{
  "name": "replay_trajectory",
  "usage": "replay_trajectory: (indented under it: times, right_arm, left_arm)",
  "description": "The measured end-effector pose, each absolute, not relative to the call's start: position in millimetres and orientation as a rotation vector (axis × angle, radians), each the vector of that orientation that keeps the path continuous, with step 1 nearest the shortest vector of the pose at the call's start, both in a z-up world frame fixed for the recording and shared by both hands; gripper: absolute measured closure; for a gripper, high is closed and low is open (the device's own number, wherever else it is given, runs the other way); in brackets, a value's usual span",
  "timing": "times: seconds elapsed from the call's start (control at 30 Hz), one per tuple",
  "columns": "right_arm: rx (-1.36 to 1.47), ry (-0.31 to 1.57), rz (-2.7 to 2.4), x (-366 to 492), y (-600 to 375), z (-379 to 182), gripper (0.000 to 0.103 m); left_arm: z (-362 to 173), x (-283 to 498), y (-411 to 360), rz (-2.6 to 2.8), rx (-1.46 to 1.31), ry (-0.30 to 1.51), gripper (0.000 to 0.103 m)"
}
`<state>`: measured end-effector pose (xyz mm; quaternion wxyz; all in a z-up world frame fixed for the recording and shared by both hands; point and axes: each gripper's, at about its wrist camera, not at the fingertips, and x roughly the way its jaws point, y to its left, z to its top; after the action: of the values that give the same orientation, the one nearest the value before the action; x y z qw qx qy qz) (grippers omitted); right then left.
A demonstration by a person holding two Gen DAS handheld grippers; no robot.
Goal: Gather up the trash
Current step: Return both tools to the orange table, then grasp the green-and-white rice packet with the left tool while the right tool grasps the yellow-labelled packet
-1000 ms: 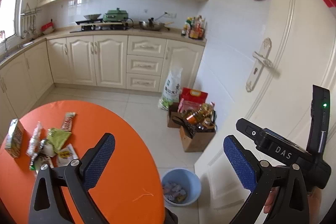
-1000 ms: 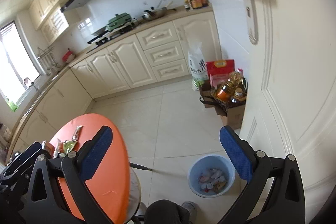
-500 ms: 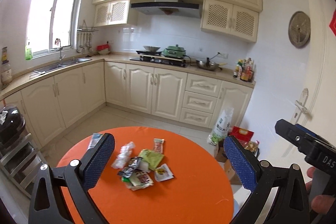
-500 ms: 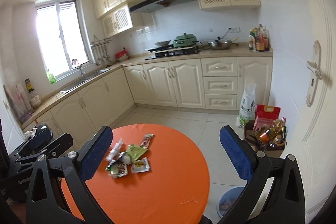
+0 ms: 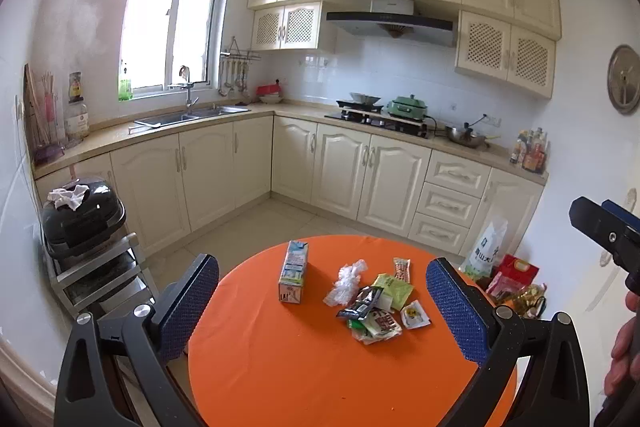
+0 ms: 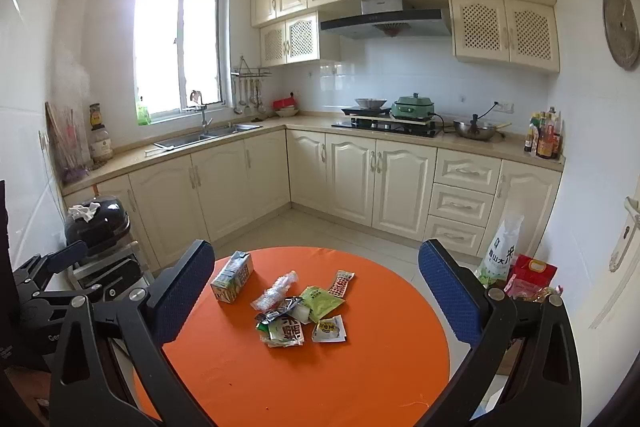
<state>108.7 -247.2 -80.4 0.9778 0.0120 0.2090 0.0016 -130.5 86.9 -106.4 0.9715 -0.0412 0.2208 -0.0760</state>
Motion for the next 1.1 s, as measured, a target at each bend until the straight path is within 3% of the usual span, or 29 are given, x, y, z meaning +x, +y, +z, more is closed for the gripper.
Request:
replay_trajectory:
  times: [0.23, 0.53, 1.03, 1.1]
  right_arm:
    - [0.012, 0.556, 0.004, 137.8, -265.1, -126.9, 0.000]
    - [0.018, 0.804, 0.042, 197.3, -274.8, -223.3, 0.001]
    - [0.033, 1.076, 0.078, 294.3, -292.2, -348.9, 0.020]
    - [0.044, 1.098, 0.083, 302.0, -296.0, -361.2, 0.029]
  left_arm:
    - [-130.7, -122.8, 86.5, -0.158, -0.095, 0.561, 0.001]
    - [-146.9, -50.4, 69.0, -0.165, -0.090, 0.711, 0.001]
    - [-167.9, 60.4, 52.3, -0.168, -0.059, 0.883, 0.001]
    - [-169.4, 72.8, 49.1, -0.169, -0.049, 0.894, 0.001]
